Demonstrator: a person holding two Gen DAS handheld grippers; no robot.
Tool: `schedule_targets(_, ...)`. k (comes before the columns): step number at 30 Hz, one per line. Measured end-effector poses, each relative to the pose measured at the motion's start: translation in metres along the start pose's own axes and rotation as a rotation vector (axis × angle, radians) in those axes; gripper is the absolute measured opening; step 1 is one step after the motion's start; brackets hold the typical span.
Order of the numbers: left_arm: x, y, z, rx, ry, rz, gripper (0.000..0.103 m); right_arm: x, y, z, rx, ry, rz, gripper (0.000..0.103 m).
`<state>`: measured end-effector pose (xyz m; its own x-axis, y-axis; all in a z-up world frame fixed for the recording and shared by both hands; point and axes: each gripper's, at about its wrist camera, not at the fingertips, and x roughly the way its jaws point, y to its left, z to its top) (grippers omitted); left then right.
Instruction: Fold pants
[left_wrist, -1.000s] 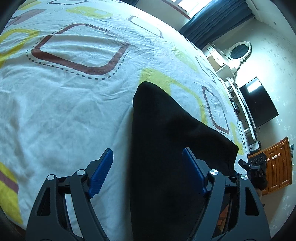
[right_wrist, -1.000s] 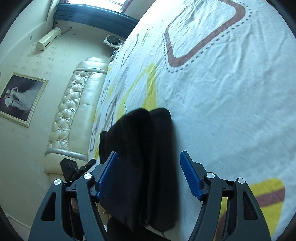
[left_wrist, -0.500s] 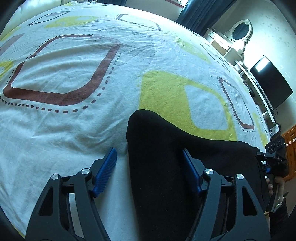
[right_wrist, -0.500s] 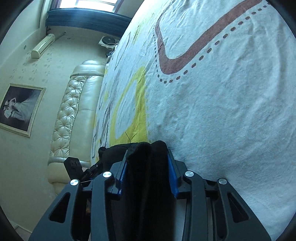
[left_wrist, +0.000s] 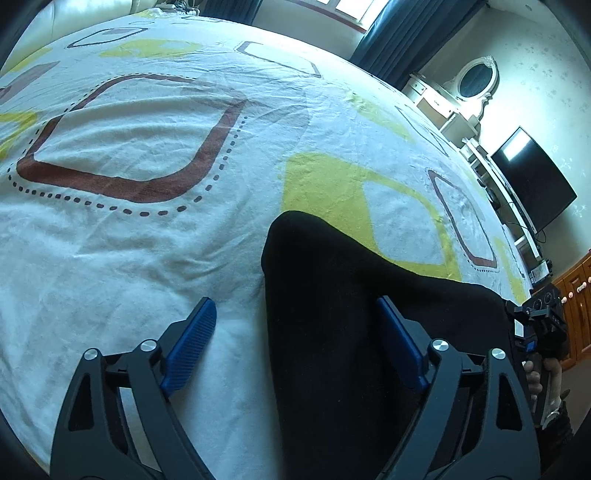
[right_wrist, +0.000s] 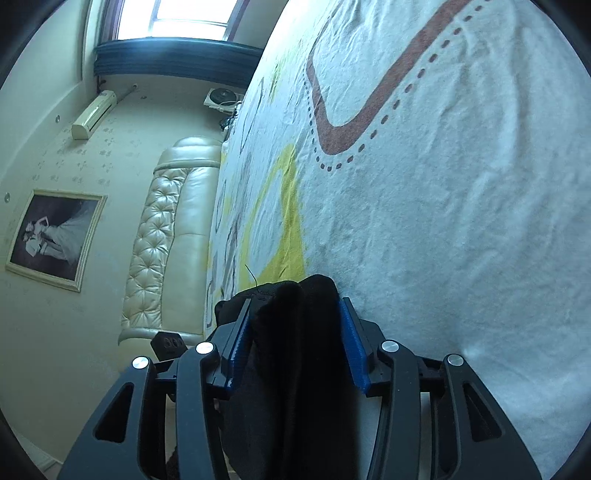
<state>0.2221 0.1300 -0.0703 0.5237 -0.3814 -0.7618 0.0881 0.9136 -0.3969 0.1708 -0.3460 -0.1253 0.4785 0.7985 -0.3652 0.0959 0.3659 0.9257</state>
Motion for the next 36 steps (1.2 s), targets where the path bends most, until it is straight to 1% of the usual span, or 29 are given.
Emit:
schedule_targets(3,-0.01,-0.002,-0.008,0.002,-0.001,0.059,0.093,-0.019,-0.009,-0.007,0.052,-0.027,0.009,0.048)
schedule_targets(6,-0.025,-0.002,-0.018,-0.006,-0.008,0.108,0.095,-0.037,-0.013,-0.021,0.059,-0.049,-0.026,0.049)
schedule_targets(10,-0.049,-0.007,-0.041,-0.005,-0.016,0.166,0.095,-0.062,-0.02,-0.046,0.059,-0.085,-0.047,0.051)
schedule_targets(12,-0.062,-0.013,-0.056,0.015,-0.023,0.205,0.095,-0.074,-0.02,-0.061,0.053,-0.113,-0.063,0.054)
schedule_targets(13,-0.068,-0.017,-0.064,0.026,-0.023,0.221,0.095,-0.077,-0.018,-0.067,0.044,-0.122,-0.079,0.058)
schedule_targets(15,-0.082,-0.024,-0.08,0.046,-0.035,0.252,0.095,-0.084,-0.012,-0.079,0.015,-0.132,-0.134,0.065)
schedule_targets(17,-0.094,-0.031,-0.095,0.053,-0.034,0.266,0.095,-0.085,-0.001,-0.091,-0.021,-0.122,-0.203,0.08)
schedule_targets(18,-0.099,-0.034,-0.101,0.052,-0.029,0.265,0.095,-0.086,0.004,-0.098,-0.037,-0.118,-0.234,0.082)
schedule_targets(21,-0.111,-0.044,-0.12,0.061,-0.02,0.259,0.095,-0.086,0.012,-0.118,-0.09,-0.111,-0.306,0.082)
schedule_targets(27,-0.127,-0.064,-0.146,0.106,-0.035,0.286,0.095,-0.081,0.031,-0.146,-0.187,-0.095,-0.485,0.082)
schedule_targets(32,-0.135,-0.07,-0.165,0.081,-0.031,0.293,0.095,-0.073,0.046,-0.165,-0.27,-0.087,-0.656,0.082)
schedule_targets(36,-0.134,-0.073,-0.174,0.061,-0.015,0.287,0.095,-0.062,0.061,-0.183,-0.364,-0.089,-0.727,0.082)
